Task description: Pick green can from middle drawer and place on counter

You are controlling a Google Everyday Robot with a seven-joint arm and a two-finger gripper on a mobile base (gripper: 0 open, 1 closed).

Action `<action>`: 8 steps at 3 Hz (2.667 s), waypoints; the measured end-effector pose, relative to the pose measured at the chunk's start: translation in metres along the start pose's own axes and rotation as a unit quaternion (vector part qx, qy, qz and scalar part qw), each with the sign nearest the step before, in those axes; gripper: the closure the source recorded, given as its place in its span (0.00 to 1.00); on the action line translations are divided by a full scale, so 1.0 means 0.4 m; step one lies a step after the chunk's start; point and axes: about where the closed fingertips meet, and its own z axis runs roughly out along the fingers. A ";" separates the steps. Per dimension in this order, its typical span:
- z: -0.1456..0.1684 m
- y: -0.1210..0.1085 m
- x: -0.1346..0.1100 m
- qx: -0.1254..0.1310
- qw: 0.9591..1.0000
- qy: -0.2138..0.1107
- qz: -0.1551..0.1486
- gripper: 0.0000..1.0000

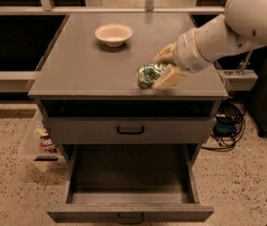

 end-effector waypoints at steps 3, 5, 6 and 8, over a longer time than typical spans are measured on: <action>0.095 -0.194 0.079 -0.006 0.999 -0.023 0.022 0.92; 0.097 -0.197 0.085 -0.006 0.999 -0.023 0.024 0.45; 0.097 -0.197 0.085 -0.006 0.999 -0.023 0.024 0.22; 0.097 -0.197 0.085 -0.007 0.999 -0.023 0.024 0.00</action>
Offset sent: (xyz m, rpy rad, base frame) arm 0.1121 -0.0118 -0.0003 0.0834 0.0199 -0.0155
